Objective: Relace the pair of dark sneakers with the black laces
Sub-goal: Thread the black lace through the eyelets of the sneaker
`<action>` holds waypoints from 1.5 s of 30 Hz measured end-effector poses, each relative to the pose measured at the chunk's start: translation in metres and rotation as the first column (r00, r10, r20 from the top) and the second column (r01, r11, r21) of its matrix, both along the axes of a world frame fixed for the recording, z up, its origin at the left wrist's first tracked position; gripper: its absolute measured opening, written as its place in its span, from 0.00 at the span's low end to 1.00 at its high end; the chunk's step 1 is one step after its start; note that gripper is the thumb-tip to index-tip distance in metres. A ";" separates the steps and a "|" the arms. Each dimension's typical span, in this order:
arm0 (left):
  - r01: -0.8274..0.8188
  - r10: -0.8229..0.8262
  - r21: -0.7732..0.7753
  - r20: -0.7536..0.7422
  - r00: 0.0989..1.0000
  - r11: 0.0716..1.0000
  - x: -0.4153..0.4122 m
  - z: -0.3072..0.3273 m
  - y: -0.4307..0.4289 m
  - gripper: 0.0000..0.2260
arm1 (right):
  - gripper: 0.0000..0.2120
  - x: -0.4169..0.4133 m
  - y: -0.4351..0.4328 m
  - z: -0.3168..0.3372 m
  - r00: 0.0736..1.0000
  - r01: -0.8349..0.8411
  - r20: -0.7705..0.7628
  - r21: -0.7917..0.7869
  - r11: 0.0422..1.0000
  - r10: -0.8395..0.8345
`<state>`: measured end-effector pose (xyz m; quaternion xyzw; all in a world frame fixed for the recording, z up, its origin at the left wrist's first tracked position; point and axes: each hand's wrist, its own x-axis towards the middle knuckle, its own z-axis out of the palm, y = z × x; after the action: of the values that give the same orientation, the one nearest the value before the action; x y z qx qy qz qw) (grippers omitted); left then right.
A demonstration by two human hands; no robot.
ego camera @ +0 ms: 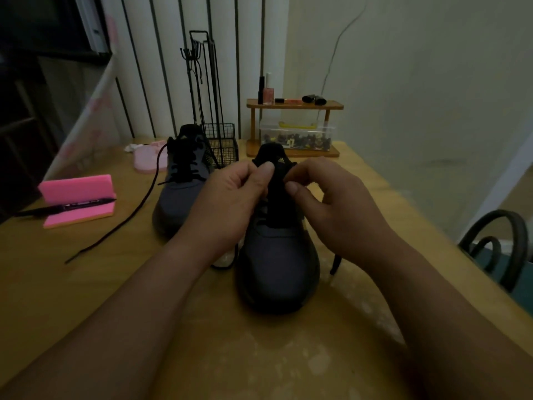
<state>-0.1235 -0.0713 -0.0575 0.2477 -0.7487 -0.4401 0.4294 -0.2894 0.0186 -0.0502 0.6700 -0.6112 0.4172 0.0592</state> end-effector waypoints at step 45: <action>0.234 -0.196 0.213 -0.187 0.963 0.949 -0.038 0.002 -0.067 0.18 | 0.10 -0.021 -0.047 0.001 0.926 -0.079 0.369 -0.001 0.997 0.074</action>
<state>-0.1616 -0.1387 -0.0553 0.1760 -0.6767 -0.5879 0.4068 -0.3107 -0.0281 -0.0488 0.6035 -0.5876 0.5334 -0.0777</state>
